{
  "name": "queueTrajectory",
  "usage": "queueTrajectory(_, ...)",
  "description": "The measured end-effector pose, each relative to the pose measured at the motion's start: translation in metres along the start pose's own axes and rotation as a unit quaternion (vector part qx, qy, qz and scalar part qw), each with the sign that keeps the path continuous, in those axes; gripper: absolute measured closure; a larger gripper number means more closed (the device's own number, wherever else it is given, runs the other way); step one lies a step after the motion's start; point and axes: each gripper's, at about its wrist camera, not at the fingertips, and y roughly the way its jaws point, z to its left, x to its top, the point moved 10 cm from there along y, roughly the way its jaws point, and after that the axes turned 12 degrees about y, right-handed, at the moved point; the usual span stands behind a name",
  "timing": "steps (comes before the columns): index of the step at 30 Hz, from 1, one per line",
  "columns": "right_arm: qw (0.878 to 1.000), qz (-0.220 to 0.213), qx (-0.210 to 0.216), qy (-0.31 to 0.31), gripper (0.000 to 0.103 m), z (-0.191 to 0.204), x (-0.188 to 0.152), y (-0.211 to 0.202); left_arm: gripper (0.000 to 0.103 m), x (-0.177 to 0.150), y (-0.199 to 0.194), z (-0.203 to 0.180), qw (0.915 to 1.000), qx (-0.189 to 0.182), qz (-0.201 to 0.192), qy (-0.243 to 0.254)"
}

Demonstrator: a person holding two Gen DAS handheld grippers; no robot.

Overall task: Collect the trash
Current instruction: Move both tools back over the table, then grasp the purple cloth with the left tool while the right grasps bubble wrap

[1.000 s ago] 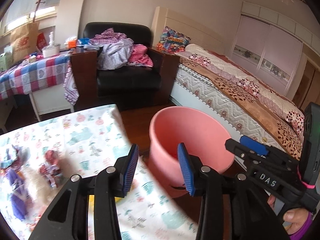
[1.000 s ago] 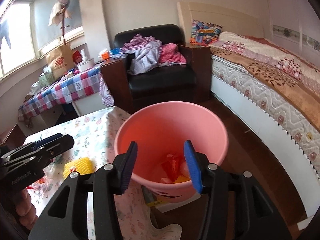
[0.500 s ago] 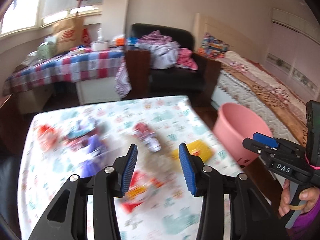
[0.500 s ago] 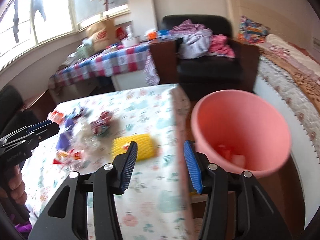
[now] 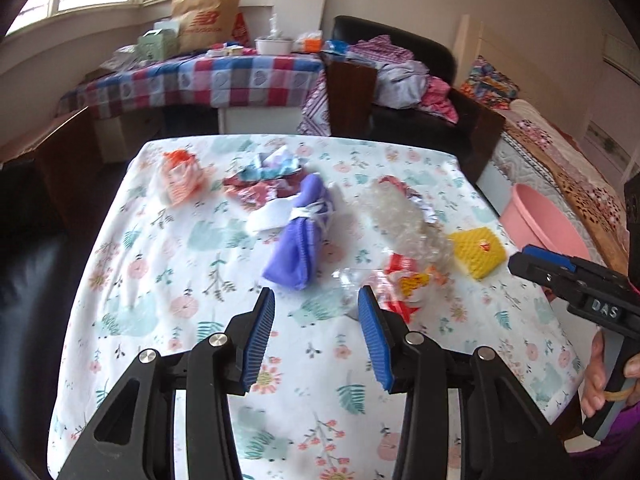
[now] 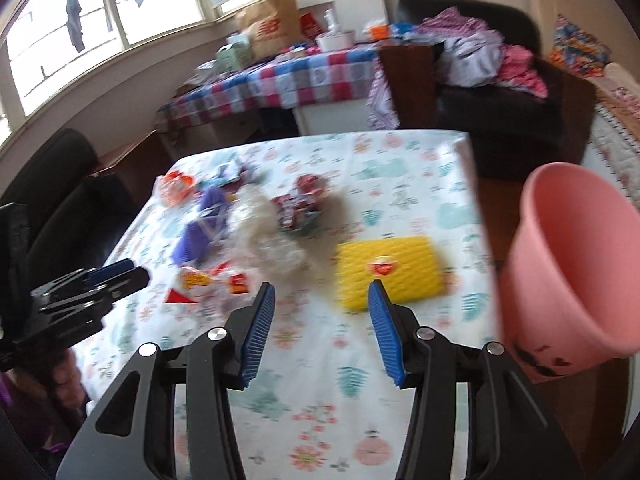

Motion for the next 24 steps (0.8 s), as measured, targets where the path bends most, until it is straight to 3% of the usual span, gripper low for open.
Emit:
queueTrajectory(3,1.0,0.007,0.012,-0.004,0.054,0.011,0.001,0.005,0.061,0.009,0.007,0.007,0.9998,-0.001,-0.003,-0.019)
queueTrajectory(10,1.0,0.012,0.012,-0.016,0.054,0.021,0.004,0.008,0.06,0.016,0.045,0.018,0.9997,0.013,0.021,-0.002)
queueTrajectory(14,1.0,0.019,0.003,-0.02,0.054,0.026,0.008,0.014,0.06,0.011,0.065,0.019,0.998,-0.021,0.053,-0.029)
queueTrajectory(18,0.999,0.019,0.004,-0.039,0.054,0.043,0.015,0.022,0.061,0.012,0.073,0.018,0.9973,-0.028,0.057,-0.038)
queueTrajectory(24,0.997,0.017,-0.018,-0.069,0.054,0.063,0.028,0.041,0.07,0.013,0.071,0.025,0.9967,-0.02,0.049,-0.062)
